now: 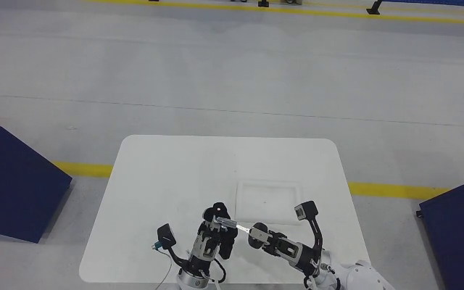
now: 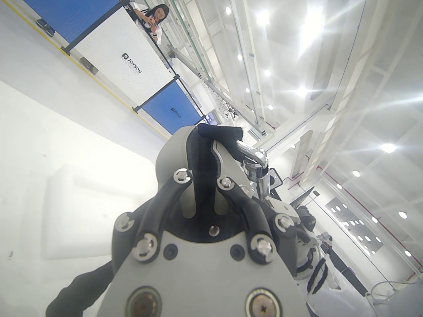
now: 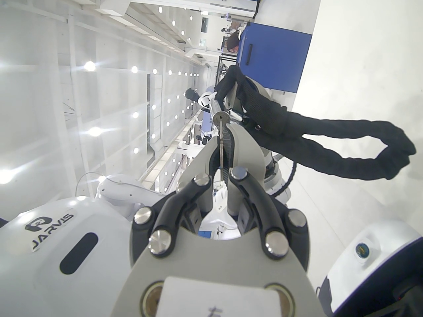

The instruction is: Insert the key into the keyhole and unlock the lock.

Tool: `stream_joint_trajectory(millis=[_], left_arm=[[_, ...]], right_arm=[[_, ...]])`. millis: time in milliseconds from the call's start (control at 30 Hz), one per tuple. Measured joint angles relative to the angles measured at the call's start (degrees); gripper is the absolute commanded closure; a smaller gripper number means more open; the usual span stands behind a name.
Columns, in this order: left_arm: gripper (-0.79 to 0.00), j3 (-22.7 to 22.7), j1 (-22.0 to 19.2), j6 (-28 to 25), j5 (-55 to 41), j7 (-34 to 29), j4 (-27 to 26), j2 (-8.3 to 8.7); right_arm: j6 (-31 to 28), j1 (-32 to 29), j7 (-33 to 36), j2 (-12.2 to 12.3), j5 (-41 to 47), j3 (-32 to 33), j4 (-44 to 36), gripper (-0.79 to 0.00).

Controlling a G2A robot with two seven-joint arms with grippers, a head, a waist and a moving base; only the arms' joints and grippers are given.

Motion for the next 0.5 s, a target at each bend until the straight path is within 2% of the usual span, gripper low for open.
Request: stream_joint_trajectory(millis=[500], left_arm=[[0.0, 0.0, 0.0, 0.0, 0.0, 0.0, 0.0, 0.0]], right_arm=[[-0.1, 1.1, 0.8, -0.9, -1.4, -0.6, 0.7, 0.0]])
